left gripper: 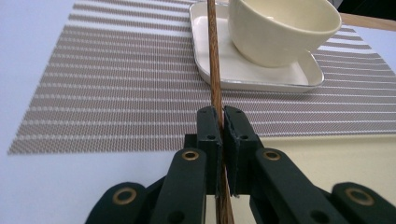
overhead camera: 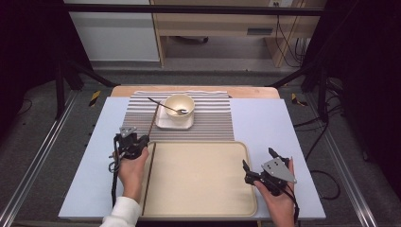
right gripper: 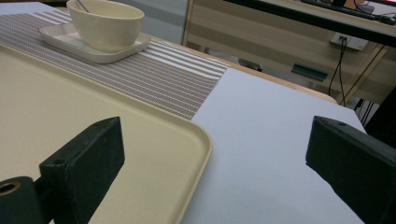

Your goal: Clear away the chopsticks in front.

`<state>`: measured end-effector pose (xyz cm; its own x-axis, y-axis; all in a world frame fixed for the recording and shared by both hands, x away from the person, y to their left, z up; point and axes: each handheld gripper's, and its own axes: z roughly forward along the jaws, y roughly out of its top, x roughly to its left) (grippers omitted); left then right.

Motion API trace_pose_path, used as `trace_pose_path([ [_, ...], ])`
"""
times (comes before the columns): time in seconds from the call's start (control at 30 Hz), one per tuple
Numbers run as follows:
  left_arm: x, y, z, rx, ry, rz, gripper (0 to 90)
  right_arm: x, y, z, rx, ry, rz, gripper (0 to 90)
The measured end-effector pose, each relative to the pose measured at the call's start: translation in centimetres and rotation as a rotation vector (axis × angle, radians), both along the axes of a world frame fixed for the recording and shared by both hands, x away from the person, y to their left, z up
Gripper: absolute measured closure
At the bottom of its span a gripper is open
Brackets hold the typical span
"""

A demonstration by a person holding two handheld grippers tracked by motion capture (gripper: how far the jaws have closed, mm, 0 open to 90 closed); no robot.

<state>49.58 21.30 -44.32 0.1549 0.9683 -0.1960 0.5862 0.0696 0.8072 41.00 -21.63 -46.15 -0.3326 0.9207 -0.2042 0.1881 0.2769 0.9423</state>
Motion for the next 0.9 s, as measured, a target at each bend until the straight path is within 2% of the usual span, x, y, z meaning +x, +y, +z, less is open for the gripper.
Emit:
trace_pose_path([
  [0.2,-1.7,-0.1,-0.3,-0.009,0.008,-0.006,85.5,0.0,0.0,0.1,0.001,-0.002,0.007,4.7],
  [0.4,-3.5,-0.5,0.5,-0.003,-0.030,-0.004,85.5,-0.1,-0.1,0.2,0.012,-0.006,0.006,4.7],
  [0.6,-5.0,-1.3,0.5,-0.050,-0.043,-0.003,85.5,-0.1,-0.3,0.2,0.022,-0.003,0.008,4.7],
  [0.77,-5.8,-1.7,0.6,-0.081,-0.058,-0.001,85.5,0.0,-0.3,0.2,0.028,-0.002,0.011,4.7],
  [0.9,-6.2,-2.3,0.8,-0.090,-0.073,-0.006,85.5,-0.1,-0.1,0.2,0.026,0.001,0.018,4.7],
])
